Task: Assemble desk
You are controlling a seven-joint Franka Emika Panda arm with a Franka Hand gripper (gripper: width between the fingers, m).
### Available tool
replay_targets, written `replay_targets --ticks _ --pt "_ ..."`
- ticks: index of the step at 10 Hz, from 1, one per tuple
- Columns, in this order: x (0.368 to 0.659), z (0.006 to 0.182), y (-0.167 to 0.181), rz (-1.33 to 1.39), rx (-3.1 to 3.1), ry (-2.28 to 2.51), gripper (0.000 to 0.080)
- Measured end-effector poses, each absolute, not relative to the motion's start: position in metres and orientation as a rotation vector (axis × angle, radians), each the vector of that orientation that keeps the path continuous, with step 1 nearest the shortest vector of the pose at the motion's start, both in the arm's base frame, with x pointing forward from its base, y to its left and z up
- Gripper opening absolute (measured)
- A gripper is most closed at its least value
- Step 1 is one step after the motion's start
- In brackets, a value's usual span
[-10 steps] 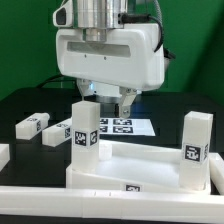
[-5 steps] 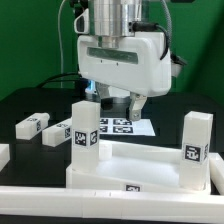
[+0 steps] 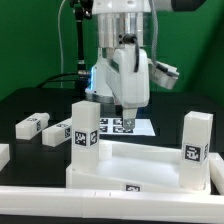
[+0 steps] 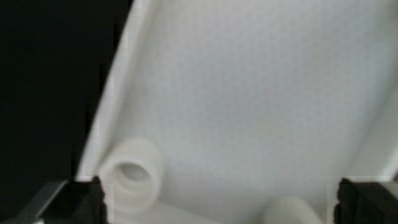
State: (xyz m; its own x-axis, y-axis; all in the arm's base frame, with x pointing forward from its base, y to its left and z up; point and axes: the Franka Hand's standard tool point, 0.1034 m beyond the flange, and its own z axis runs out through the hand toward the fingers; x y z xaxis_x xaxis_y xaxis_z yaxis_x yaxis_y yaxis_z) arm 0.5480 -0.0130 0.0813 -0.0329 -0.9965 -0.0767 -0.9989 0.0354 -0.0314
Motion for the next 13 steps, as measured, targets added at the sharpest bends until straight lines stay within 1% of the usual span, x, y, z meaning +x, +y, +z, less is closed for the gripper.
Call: replay_targets --ticks 1,4,5,7,11,12,13 --pt "0.545 0.077 -0.009 0.047 -2.013 2.305 0.0649" --pt "0.545 0.076 -0.005 0.068 -1.882 2.403 0.0649" --pt "0.539 0.071 -0.004 0.077 -1.879 2.417 0.0649" --pt "0.524 0.053 0.002 0.103 -1.902 2.444 0.0649" --pt "0.51 0.021 -0.001 0.115 -1.95 2.479 0.0649" --pt "0.509 0.016 0.0 0.117 -1.961 2.481 0.0649" --pt "0.509 0.015 -0.001 0.117 -1.963 2.481 0.0649"
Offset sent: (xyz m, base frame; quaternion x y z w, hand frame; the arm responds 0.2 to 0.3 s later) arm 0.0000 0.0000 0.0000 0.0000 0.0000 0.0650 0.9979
